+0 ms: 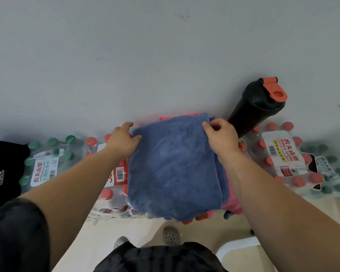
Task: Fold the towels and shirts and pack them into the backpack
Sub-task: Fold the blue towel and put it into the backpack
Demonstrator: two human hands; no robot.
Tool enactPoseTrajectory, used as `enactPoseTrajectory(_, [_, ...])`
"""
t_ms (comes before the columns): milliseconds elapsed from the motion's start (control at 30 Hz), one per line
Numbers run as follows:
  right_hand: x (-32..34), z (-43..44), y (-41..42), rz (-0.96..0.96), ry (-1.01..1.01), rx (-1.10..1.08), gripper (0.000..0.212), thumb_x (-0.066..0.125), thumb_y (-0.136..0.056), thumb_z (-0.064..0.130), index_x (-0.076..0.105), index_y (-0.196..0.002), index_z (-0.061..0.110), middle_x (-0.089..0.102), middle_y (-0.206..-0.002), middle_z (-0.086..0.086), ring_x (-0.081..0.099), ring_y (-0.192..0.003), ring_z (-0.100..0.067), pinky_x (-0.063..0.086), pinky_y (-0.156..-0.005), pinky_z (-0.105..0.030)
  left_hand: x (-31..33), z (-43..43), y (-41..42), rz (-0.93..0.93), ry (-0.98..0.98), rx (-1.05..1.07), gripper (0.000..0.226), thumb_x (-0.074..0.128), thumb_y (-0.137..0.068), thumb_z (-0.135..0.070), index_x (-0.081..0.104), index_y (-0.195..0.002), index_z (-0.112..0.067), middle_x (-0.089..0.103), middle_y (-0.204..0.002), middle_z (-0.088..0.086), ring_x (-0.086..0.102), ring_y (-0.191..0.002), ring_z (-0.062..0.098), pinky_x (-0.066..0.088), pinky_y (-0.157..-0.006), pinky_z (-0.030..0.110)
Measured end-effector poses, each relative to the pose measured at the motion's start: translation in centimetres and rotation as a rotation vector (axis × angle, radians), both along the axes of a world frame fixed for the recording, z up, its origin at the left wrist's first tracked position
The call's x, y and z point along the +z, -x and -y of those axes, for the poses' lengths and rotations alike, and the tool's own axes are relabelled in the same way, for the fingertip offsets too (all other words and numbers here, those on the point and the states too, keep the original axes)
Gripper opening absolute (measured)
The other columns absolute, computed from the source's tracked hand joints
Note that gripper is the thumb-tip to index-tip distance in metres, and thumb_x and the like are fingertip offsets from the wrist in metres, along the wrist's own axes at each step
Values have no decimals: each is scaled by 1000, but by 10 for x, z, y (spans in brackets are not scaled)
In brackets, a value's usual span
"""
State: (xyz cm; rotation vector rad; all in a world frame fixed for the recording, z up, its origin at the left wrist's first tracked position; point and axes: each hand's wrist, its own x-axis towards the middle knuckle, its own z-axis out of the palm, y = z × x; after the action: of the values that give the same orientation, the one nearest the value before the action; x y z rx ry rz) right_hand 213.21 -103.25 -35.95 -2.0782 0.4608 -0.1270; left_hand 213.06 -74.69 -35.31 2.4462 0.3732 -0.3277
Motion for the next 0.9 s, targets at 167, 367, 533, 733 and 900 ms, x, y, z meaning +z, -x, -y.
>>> enactPoseTrajectory(167, [5, 0, -4, 70, 81, -1, 22, 74, -85, 29, 64, -67, 22, 64, -68, 9, 59, -67, -11, 44, -67, -26, -23, -7, -33, -101, -23, -154, 47, 58, -91, -33, 54, -137, -30, 57, -134, 12, 61, -112, 38, 50, -101, 50])
enactPoseTrajectory(367, [21, 2, 7, 129, -31, 20, 19, 79, -81, 23, 69, -65, 19, 67, -64, 9, 57, -57, 0, 45, -60, -17, -10, -8, -27, 31, -20, -144, 12, 70, -87, -22, 60, -80, -21, 65, -81, 1, 63, -82, 29, 45, -70, 31])
enactPoseTrajectory(533, [39, 9, 33, 215, -174, 140, 18, 82, -79, 10, 70, -67, 15, 69, -73, 0, 61, -65, -6, 50, -66, -23, 18, -29, -6, 20, 25, -161, 15, 67, -81, -8, 54, -74, -12, 64, -64, 5, 64, -56, 25, 49, -53, 28])
enactPoseTrajectory(733, [61, 2, 73, 266, -342, 165, 14, 82, -76, 12, 71, -69, 17, 71, -73, -3, 63, -70, -18, 55, -74, -45, 69, -64, 49, 176, 305, -256, 31, 64, -88, 4, 59, -88, -26, 70, -75, 13, 59, -57, 20, 49, -51, 29])
enactPoseTrajectory(900, [86, -31, 102, 337, -473, 198, 24, 72, -82, -9, 69, -75, 14, 69, -72, 4, 62, -70, -11, 52, -70, -29, 103, -113, 102, 303, 378, -295, 27, 74, -83, 5, 73, -80, -22, 72, -72, -4, 61, -66, 4, 47, -61, 15])
